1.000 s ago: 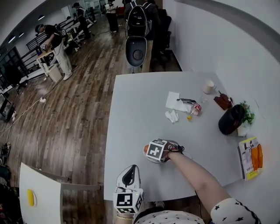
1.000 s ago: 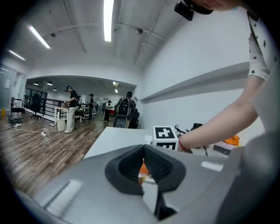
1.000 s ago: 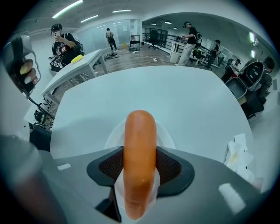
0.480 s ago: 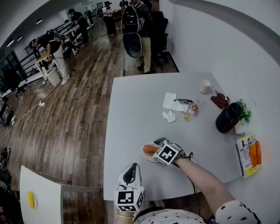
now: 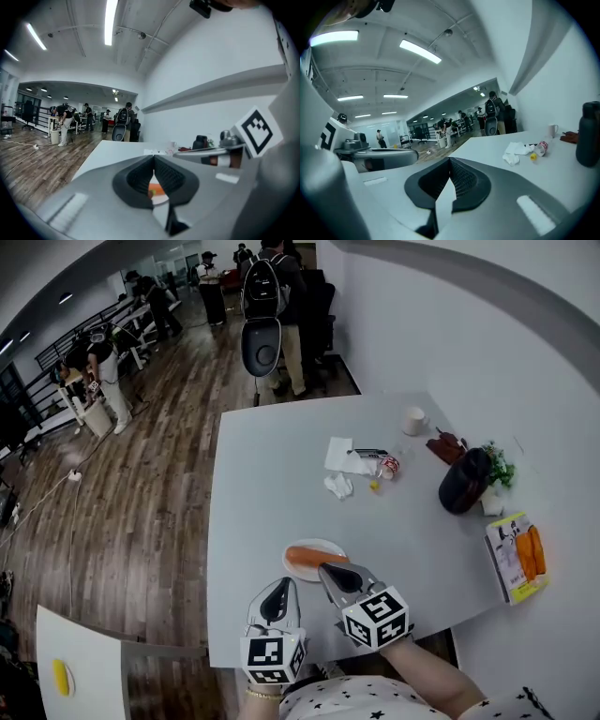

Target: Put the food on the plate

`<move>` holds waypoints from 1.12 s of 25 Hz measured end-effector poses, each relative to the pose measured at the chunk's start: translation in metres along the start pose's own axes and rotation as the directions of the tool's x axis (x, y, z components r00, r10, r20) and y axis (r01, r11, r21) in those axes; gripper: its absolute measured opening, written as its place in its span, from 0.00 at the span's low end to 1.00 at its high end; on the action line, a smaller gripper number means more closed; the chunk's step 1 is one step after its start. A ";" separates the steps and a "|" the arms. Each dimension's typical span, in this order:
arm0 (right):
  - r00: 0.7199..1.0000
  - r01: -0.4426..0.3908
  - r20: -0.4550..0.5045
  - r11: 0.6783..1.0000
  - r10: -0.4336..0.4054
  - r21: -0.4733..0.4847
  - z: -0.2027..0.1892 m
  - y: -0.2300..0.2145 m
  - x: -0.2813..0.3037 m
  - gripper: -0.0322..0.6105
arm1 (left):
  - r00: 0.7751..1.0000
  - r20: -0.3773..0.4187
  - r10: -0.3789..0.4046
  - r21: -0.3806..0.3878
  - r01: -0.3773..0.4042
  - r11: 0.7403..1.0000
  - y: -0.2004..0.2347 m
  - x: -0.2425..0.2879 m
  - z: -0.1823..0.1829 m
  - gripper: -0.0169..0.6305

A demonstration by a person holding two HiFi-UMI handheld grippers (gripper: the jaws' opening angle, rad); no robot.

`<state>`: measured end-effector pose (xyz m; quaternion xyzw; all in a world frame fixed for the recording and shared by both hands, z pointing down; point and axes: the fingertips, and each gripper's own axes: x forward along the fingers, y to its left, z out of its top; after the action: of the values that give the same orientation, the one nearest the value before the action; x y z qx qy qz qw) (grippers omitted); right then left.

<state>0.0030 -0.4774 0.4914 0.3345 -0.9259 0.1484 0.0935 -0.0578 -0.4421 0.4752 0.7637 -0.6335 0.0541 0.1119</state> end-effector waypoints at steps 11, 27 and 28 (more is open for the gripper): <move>0.997 0.065 0.030 0.998 -0.065 0.002 0.008 -0.002 -0.031 0.05 | 0.999 -0.039 -0.005 0.003 0.005 1.000 -0.015 0.004 0.001 0.04; 0.999 0.045 0.027 0.999 -0.044 -0.012 0.010 0.001 -0.029 0.05 | 0.999 -0.048 0.010 -0.003 -0.010 1.000 -0.014 0.007 0.004 0.04; 0.999 0.042 0.026 0.999 -0.041 -0.014 0.010 0.002 -0.028 0.05 | 0.999 -0.049 0.012 -0.004 -0.012 1.000 -0.013 0.008 0.003 0.04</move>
<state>0.0225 -0.4630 0.4737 0.3547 -0.9210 0.1352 0.0873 -0.0435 -0.4480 0.4723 0.7582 -0.6351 0.0722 0.1285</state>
